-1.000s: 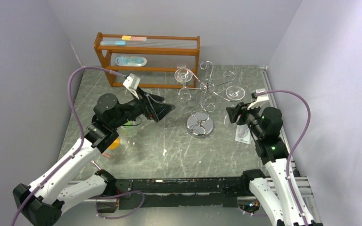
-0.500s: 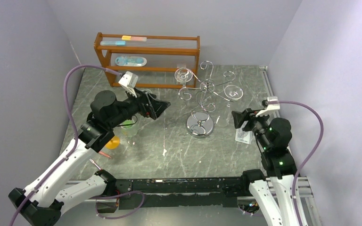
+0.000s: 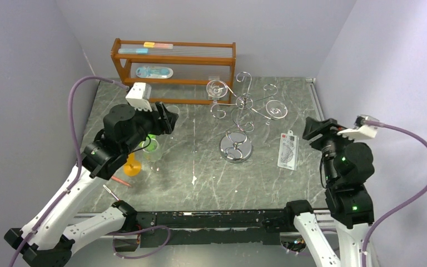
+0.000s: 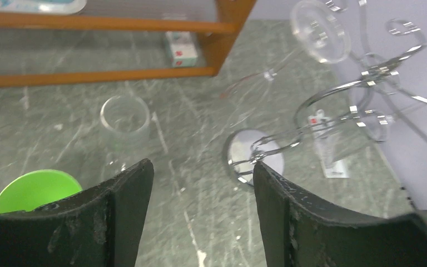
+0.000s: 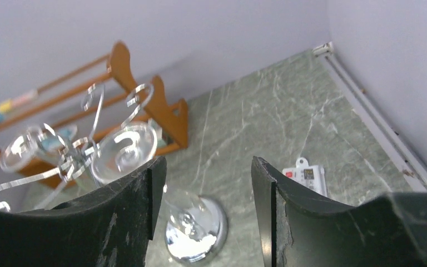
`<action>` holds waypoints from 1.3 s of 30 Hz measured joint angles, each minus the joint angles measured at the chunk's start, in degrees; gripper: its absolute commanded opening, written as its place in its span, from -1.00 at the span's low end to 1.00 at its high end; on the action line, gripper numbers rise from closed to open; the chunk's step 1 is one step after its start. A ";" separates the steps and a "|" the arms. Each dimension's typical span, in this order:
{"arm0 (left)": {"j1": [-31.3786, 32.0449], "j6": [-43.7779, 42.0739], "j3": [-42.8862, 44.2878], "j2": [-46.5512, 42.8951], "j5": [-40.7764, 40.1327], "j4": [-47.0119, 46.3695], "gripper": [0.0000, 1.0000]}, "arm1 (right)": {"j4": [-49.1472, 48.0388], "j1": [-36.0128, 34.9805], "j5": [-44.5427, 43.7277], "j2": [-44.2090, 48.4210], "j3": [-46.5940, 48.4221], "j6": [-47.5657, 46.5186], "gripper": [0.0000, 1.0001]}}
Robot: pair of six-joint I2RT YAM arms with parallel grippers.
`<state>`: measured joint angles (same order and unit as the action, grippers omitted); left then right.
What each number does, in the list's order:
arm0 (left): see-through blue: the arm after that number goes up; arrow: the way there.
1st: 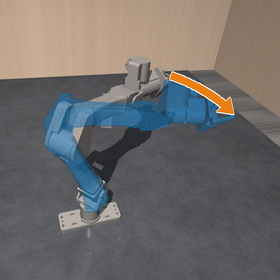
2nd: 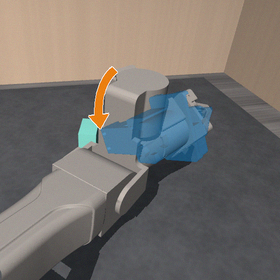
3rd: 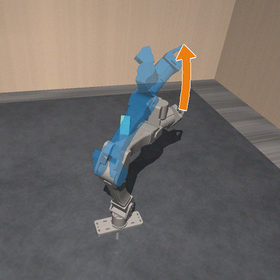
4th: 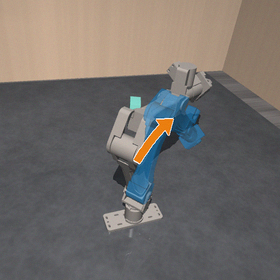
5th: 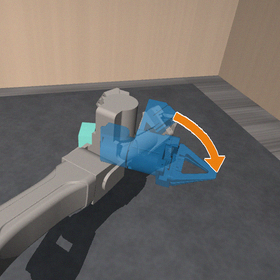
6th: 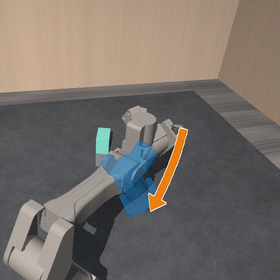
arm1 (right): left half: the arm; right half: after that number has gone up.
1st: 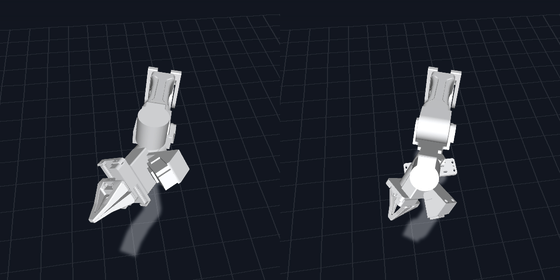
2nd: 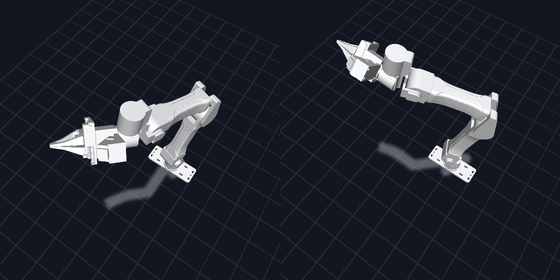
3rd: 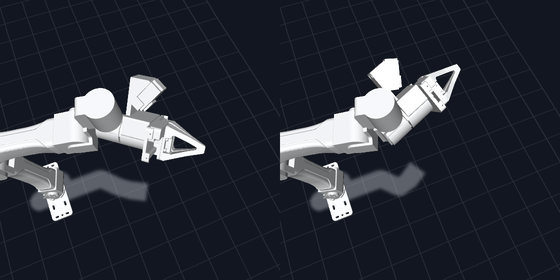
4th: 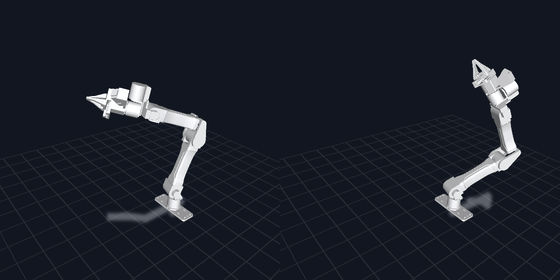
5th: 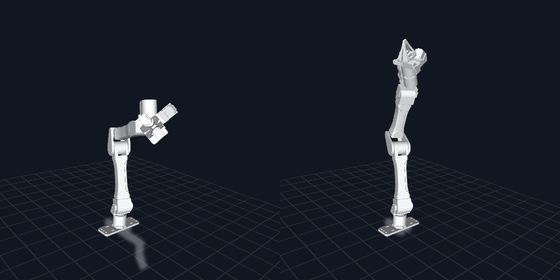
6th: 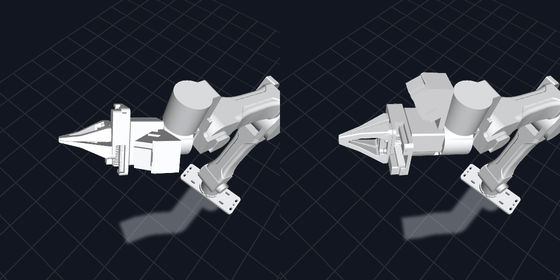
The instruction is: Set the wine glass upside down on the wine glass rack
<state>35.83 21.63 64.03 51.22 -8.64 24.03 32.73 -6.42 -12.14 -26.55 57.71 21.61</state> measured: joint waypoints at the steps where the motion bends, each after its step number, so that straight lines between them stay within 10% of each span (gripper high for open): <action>1: 0.02 0.13 0.04 0.28 -0.85 0.76 0.41 | 0.22 0.00 -1.60 -0.83 1.60 0.87 0.18; 8: 0.02 2.38 0.07 2.38 -5.68 11.21 0.60 | 1.36 0.00 -6.93 -8.02 11.78 5.66 0.16; 39: 0.00 3.43 -7.28 12.94 -10.56 21.59 -0.28 | 0.57 0.04 2.58 -13.40 14.29 11.65 0.12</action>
<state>35.83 25.06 56.75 64.16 -19.20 45.63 33.30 -6.37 -9.56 -39.94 72.01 33.26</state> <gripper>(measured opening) 0.448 0.566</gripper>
